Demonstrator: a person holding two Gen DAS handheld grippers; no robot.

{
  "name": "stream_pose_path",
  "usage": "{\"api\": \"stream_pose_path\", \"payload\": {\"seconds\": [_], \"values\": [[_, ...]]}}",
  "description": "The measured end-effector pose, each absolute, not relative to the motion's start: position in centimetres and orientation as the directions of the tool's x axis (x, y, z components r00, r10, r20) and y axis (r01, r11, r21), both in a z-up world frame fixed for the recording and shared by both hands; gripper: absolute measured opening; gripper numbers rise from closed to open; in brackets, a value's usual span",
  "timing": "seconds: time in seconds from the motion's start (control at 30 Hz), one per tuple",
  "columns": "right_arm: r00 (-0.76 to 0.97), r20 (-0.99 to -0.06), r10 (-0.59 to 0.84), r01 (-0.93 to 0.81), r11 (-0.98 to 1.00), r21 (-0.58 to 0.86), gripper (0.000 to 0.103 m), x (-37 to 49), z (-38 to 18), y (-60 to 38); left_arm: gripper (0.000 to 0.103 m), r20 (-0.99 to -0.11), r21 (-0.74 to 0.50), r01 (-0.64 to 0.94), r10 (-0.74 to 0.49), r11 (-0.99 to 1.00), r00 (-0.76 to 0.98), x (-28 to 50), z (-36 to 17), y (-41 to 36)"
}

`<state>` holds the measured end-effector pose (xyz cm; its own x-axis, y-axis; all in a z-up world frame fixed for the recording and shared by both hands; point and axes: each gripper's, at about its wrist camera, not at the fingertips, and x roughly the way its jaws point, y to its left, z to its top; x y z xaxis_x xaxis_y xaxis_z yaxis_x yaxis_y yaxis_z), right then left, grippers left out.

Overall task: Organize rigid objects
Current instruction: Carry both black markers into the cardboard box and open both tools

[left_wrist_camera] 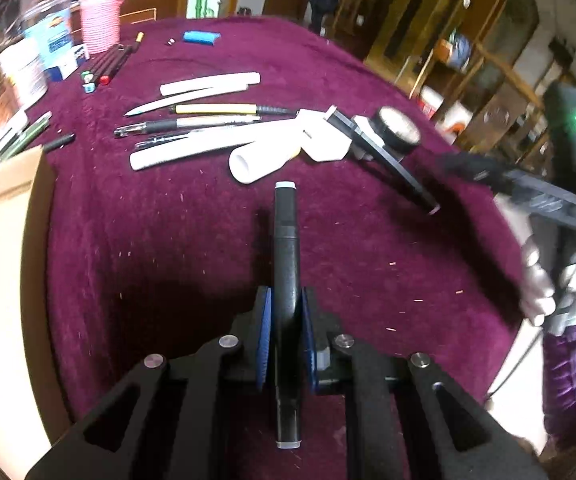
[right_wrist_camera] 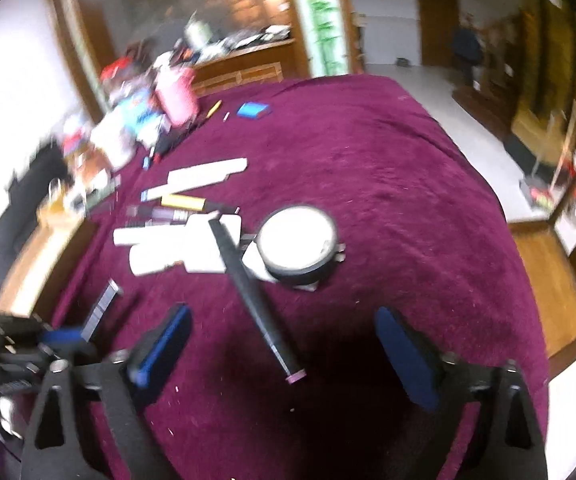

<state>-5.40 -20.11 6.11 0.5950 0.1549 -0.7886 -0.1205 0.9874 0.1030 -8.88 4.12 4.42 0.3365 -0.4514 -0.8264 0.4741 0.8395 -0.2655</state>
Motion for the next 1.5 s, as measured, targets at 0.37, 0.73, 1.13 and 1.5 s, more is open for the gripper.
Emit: {"api": "stream_pose_path", "payload": {"seconds": [0.37, 0.73, 1.13, 1.5], "values": [[0.543, -0.839, 0.039, -0.169, 0.984, -0.063, 0.032, -1.6, 2.9, -15.0, 0.014, -0.771, -0.36, 0.418, -0.518, 0.834, 0.371, -12.0, 5.3, 7.4], [0.555, -0.784, 0.278, -0.177, 0.96, 0.215, 0.017, -5.3, 8.1, -14.1, 0.014, -0.718, -0.418, 0.331, -0.531, 0.846, 0.449, -12.2, 7.1, 13.9], [0.297, -0.702, 0.647, -0.253, 0.762, 0.596, 0.018, -2.0, 8.8, 0.3, 0.014, -0.762, -0.429, 0.143, -0.442, 0.892, 0.473, -5.8, 7.5, 22.2], [0.251, -0.773, 0.582, -0.141, 0.812, 0.566, 0.018, 3.0, 5.3, 9.0, 0.014, -0.789, -0.448, 0.028, -0.41, 0.893, 0.457, 0.3, 4.4, 25.2]]}}
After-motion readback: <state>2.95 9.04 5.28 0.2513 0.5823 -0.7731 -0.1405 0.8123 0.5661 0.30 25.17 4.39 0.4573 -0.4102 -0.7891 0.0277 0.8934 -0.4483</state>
